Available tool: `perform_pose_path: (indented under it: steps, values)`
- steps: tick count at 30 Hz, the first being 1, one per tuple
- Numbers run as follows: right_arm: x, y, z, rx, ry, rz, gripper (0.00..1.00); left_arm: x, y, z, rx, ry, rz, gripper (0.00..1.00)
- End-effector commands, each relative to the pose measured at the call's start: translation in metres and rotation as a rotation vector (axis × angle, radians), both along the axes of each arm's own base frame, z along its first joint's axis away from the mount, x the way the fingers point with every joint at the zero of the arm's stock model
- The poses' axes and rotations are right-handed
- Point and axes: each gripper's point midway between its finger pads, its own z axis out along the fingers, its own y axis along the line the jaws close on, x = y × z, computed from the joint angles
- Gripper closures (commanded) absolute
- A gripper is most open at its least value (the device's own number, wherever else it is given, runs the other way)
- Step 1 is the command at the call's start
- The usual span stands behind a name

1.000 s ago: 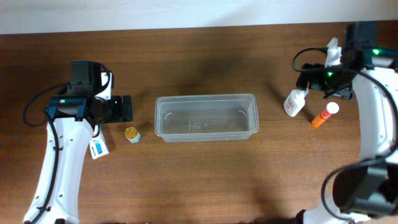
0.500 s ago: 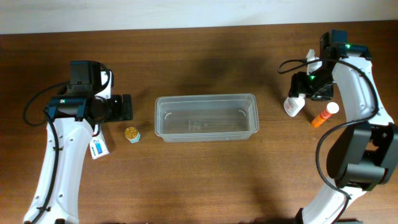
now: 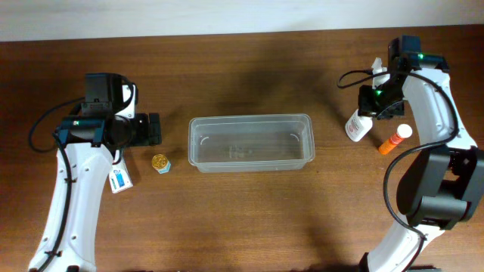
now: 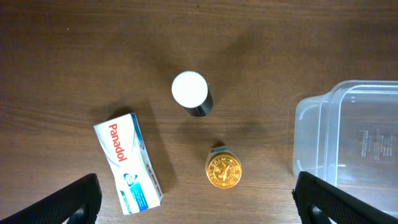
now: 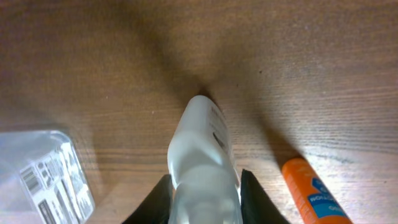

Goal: Pack container
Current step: 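Reach the right gripper to the white pump bottle and grasp it, then carry the white pump bottle into the container's right end and release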

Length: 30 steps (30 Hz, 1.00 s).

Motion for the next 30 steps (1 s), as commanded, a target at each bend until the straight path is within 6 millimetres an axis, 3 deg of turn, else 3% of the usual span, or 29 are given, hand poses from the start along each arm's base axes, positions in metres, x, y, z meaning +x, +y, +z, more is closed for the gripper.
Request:
perform_pose_path:
  steps: [1, 5, 8, 10, 15, 17, 21, 25, 30]
  values:
    - [0.004, 0.002, 0.003, -0.007, -0.011, 0.006, 0.83, 0.006, -0.002, 0.008, -0.008, -0.026, -0.014, 0.01]
    - [0.004, 0.003, 0.006, -0.007, -0.011, 0.011, 0.85, 0.006, -0.002, 0.008, -0.008, -0.027, -0.014, 0.01]
    - [0.006, 0.01, 0.022, -0.01, -0.027, 0.026, 0.87, 0.006, -0.002, 0.008, -0.008, -0.027, -0.014, 0.01]
    - [0.006, 0.018, 0.04, -0.012, -0.04, 0.045, 0.88, 0.006, -0.002, 0.008, -0.008, -0.027, -0.015, 0.01]
    - [0.002, 0.049, 0.109, -0.022, -0.111, 0.12, 0.94, 0.006, -0.002, 0.008, -0.007, -0.027, -0.015, 0.01]
    - [-0.005, 0.069, 0.14, -0.021, -0.148, 0.164, 0.96, 0.006, -0.002, 0.008, -0.007, -0.027, -0.015, 0.01]
    - [-0.024, 0.108, 0.177, 0.006, -0.177, 0.177, 0.96, 0.006, -0.002, 0.008, -0.007, -0.027, -0.015, 0.01]
    - [-0.041, 0.147, 0.18, 0.038, -0.142, 0.176, 0.96, 0.006, -0.002, 0.008, -0.007, -0.026, -0.015, 0.01]
    - [-0.046, 0.182, 0.154, -0.005, -0.101, 0.193, 0.96, 0.006, -0.002, 0.008, -0.007, -0.026, -0.015, 0.01]
